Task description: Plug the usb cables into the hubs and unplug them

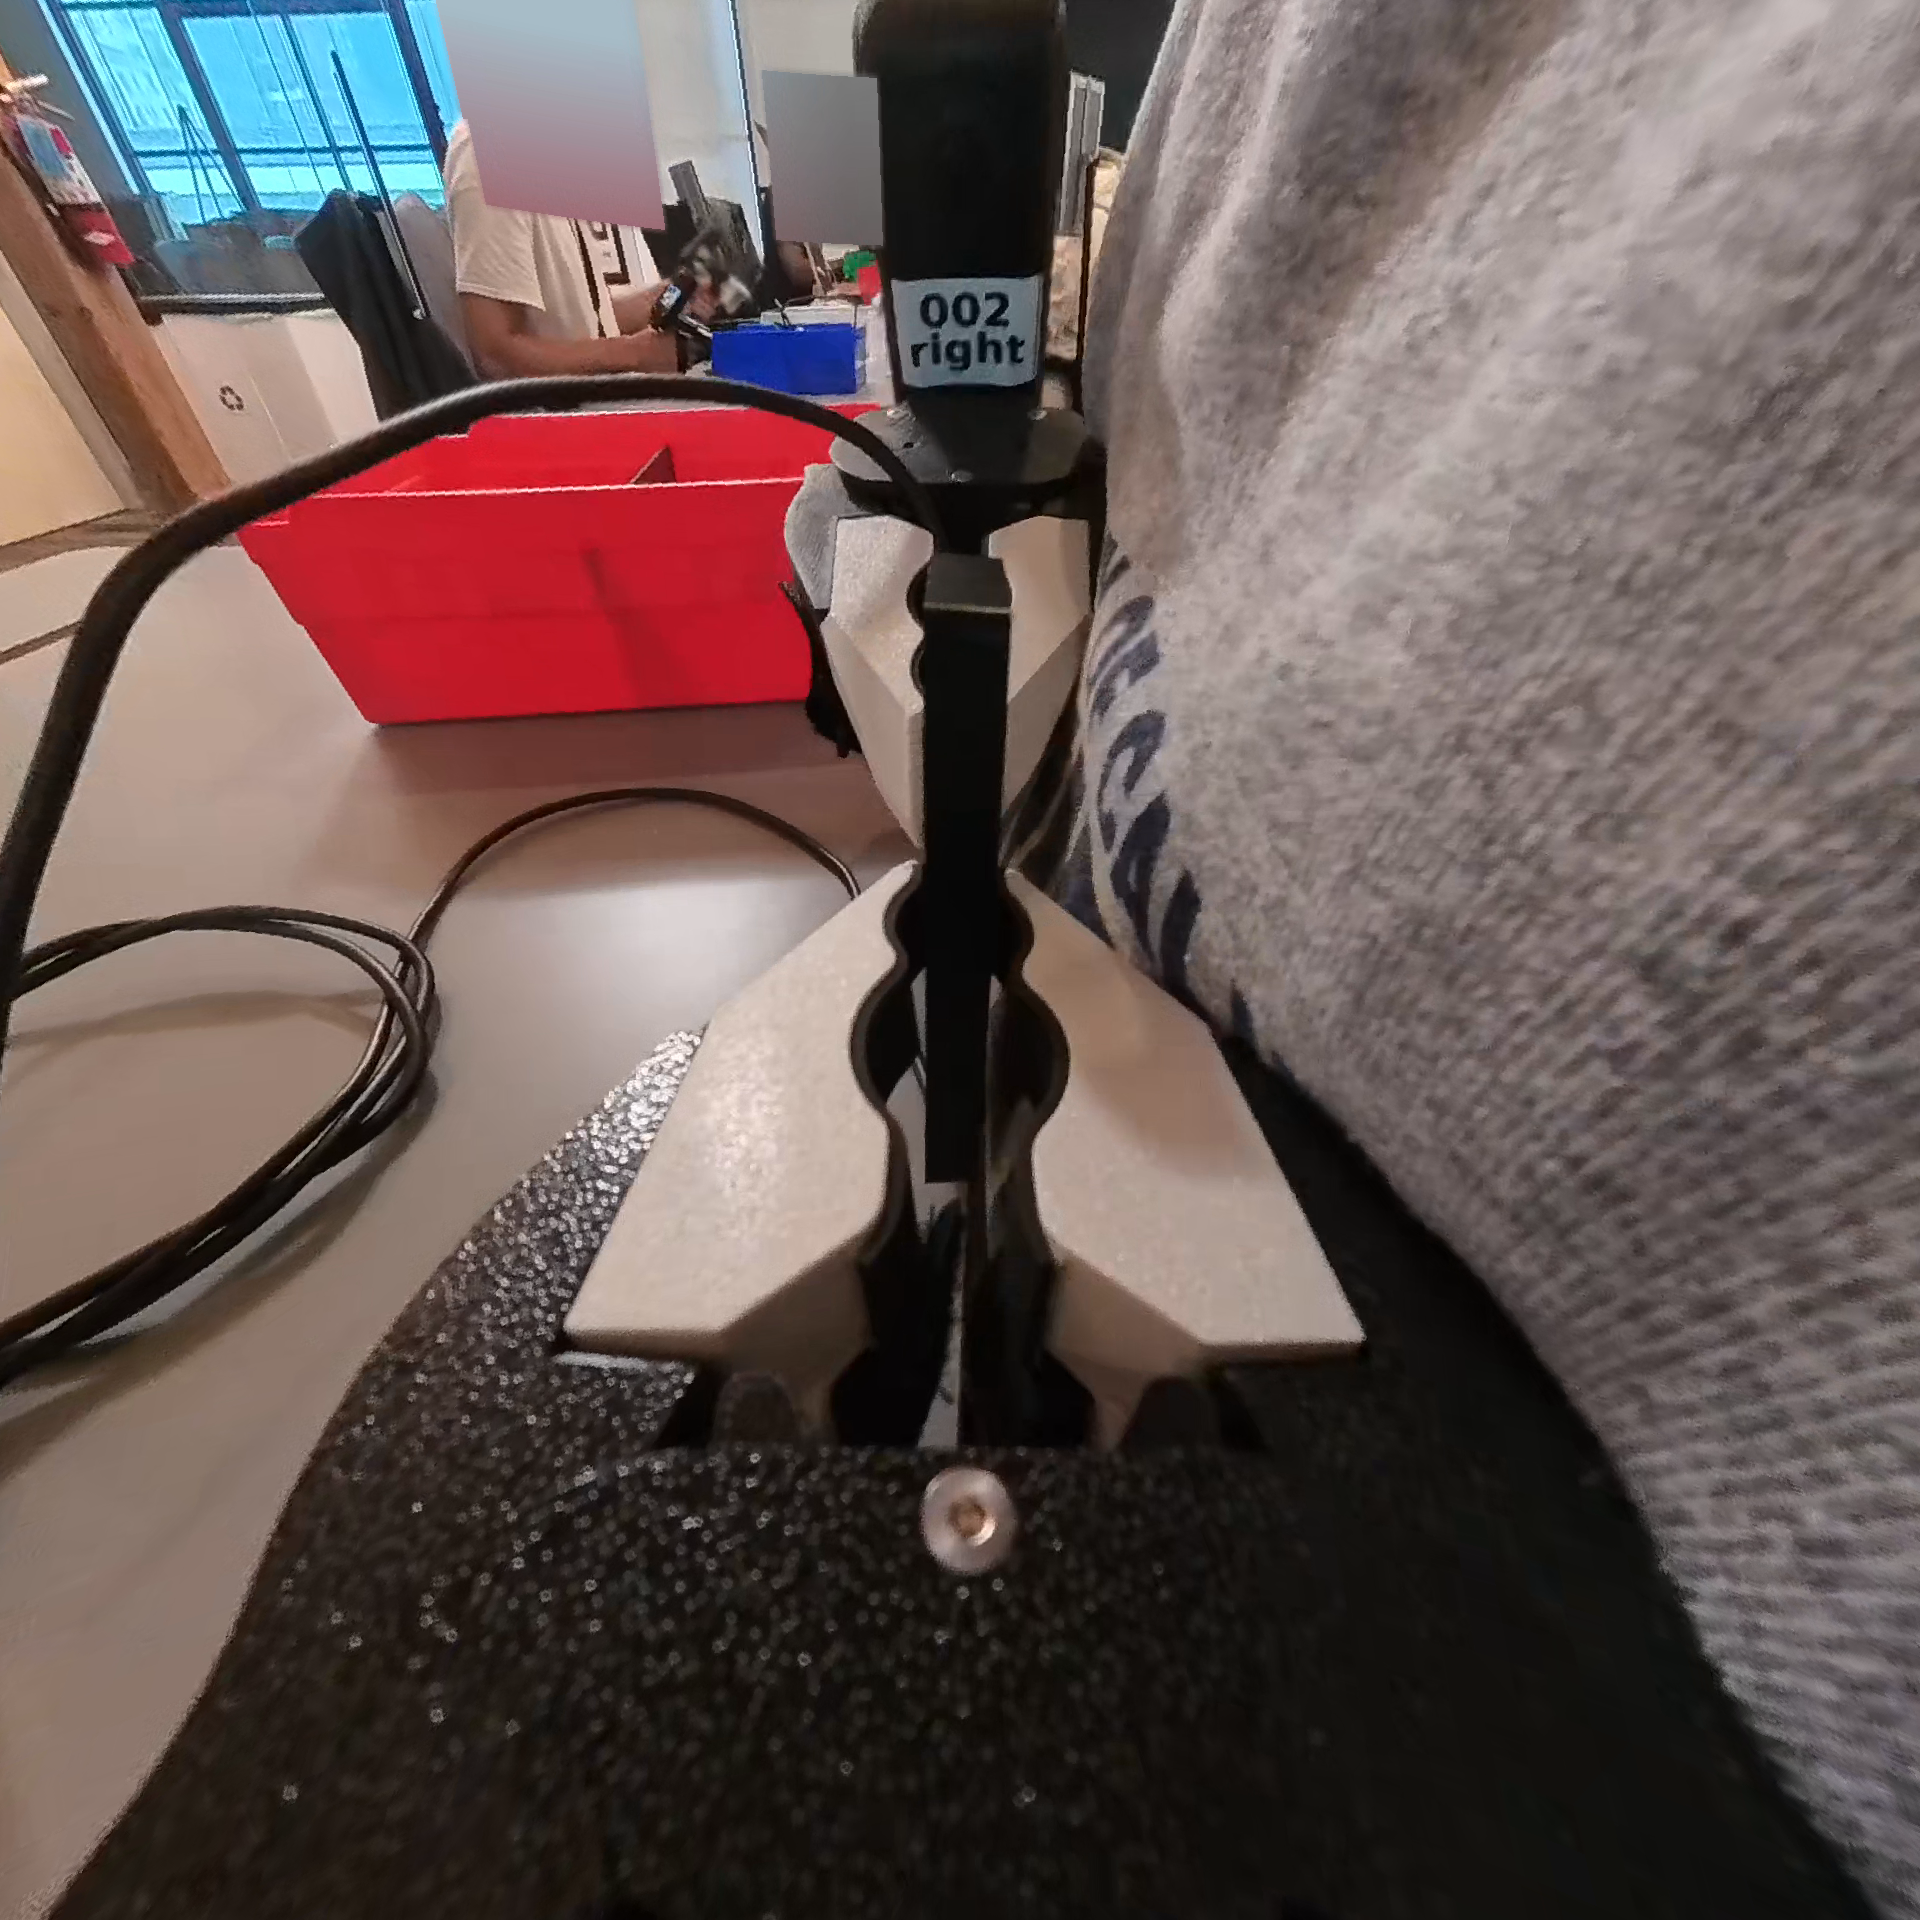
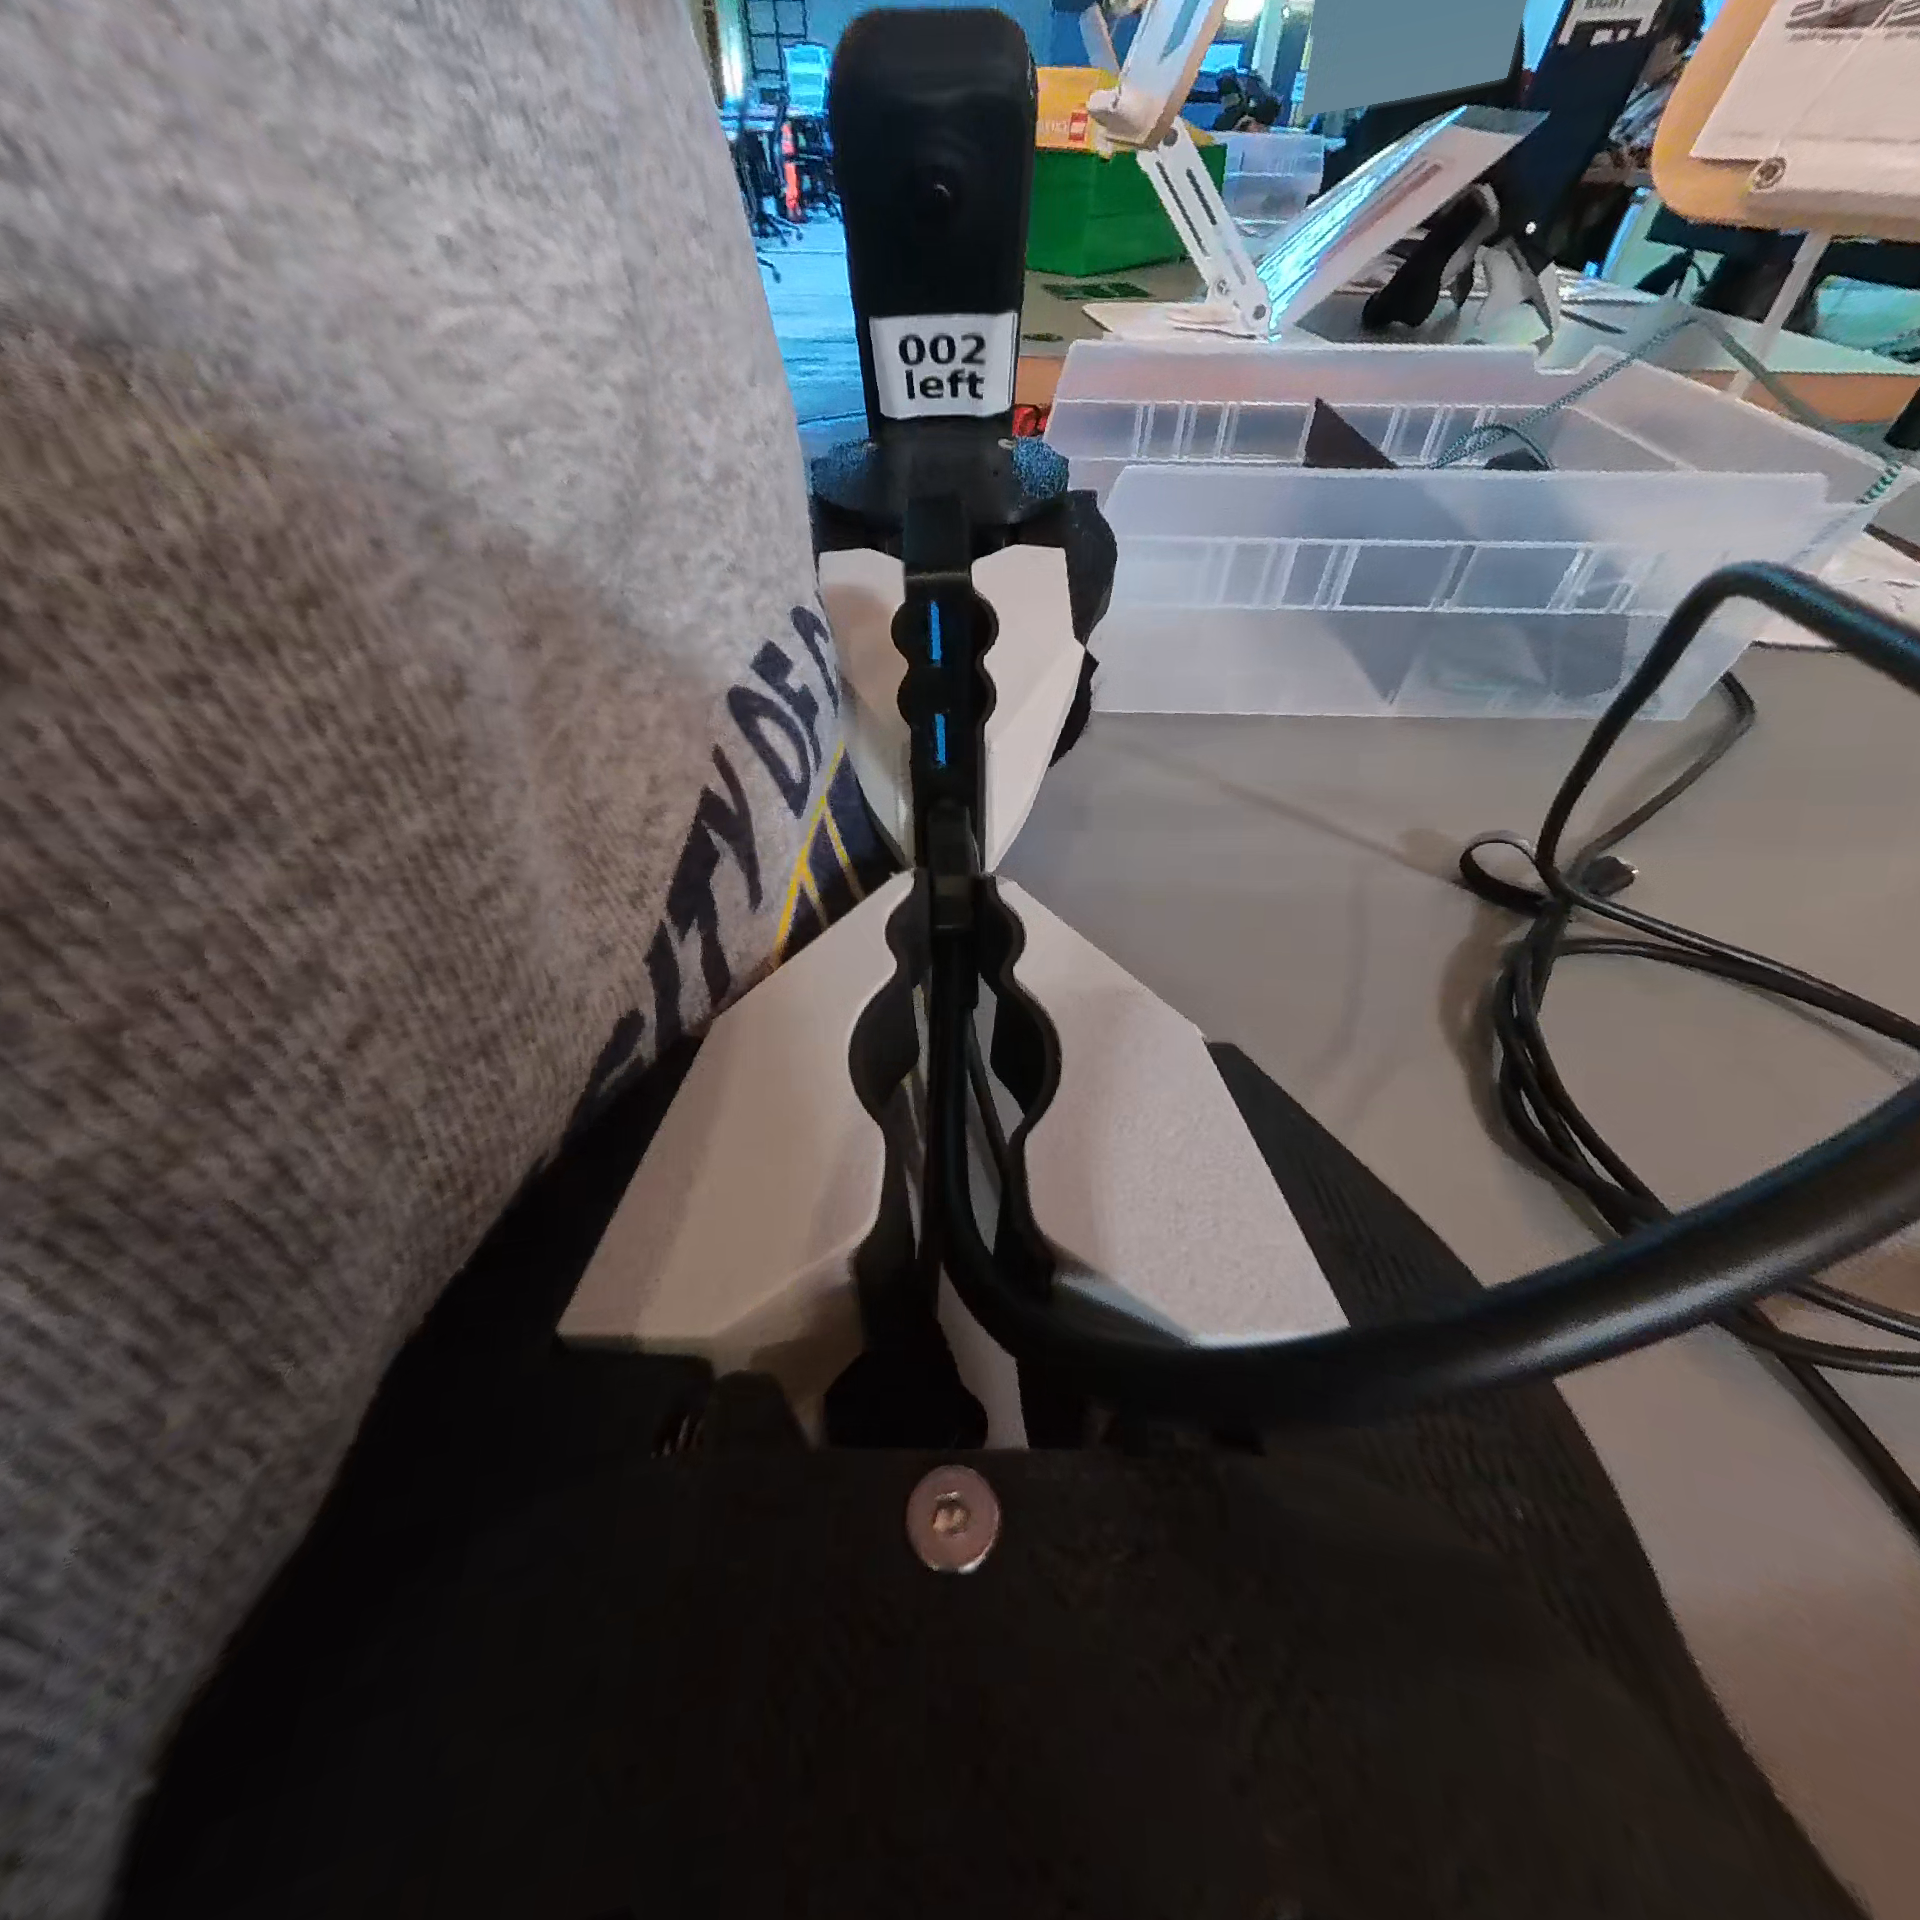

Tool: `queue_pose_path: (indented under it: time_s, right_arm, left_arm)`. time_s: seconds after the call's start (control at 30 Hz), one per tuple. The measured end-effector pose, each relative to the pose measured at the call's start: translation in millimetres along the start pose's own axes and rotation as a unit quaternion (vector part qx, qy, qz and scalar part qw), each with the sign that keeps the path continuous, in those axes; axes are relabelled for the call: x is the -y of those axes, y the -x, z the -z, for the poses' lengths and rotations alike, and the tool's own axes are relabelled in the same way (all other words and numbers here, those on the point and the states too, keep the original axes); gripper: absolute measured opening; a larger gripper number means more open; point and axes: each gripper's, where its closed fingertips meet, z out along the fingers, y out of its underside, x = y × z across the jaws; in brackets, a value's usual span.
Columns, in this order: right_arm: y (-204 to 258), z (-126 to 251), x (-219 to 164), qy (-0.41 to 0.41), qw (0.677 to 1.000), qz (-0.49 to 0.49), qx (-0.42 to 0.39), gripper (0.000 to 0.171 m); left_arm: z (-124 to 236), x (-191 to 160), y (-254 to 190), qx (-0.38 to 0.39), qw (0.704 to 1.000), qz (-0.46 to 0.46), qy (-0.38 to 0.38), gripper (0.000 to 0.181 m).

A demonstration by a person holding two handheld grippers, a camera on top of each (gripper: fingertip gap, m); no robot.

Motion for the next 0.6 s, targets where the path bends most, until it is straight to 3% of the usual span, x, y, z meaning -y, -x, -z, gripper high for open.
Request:
queue_pose_path:
  time_s: [0.6]
  right_arm:
    - [7.6,0.4,1.7,0.000,1.000,-0.012,-0.001,0.007]
  left_arm:
    - [1.8,0.8,-7.5,-0.014,1.000,0.022,-0.012,0.009]
